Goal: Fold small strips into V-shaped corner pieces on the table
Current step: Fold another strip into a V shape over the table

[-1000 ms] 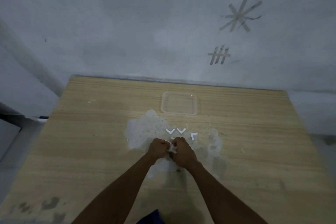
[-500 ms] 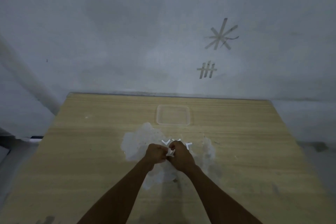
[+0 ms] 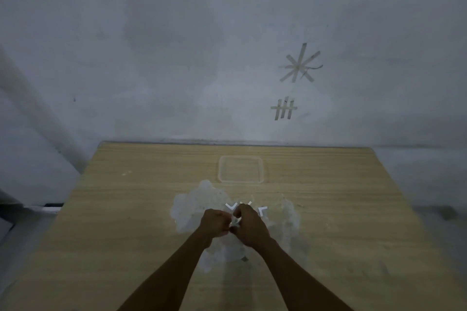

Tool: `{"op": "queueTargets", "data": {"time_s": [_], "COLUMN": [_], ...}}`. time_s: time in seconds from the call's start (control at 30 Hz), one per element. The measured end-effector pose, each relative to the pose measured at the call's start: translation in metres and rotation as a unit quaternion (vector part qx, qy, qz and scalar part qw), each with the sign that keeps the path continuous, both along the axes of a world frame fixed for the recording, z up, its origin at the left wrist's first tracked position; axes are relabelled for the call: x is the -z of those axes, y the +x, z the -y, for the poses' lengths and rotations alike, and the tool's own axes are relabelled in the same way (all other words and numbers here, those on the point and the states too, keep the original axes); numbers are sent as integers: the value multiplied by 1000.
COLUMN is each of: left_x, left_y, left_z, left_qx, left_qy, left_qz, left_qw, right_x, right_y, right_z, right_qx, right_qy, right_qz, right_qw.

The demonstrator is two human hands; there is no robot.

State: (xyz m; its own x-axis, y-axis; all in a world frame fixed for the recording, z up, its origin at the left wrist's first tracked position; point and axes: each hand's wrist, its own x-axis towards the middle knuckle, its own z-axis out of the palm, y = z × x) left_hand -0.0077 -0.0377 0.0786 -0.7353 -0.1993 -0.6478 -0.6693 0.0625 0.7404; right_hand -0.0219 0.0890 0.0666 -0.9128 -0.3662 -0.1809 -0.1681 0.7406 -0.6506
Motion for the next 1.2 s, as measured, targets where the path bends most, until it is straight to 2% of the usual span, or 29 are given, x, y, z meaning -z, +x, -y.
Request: {"op": "queueTargets", "data": {"time_s": [0.67,0.83,0.93,1.2], "left_x": [-5,-4,-5,-12], "left_y": [5,3,3,0], "left_z": [-13,-16,-18,-18], "left_qx": [-35,-54,-99,-113], "left_qy": [26,22,44,87], "left_qz": [15,14,30,15], "left_qw": [999,998,994,990], "right_x": [-4,-7,-6,-10], "right_y": [2,-1,-3,-7], "right_z": [-12,-9,-10,-7], "right_qx": [1,61,70,107], "right_qy": [20,-23,-21,-1], "right_qz": [32,48,37,38], "right_qw": [999,997,997,994]}}
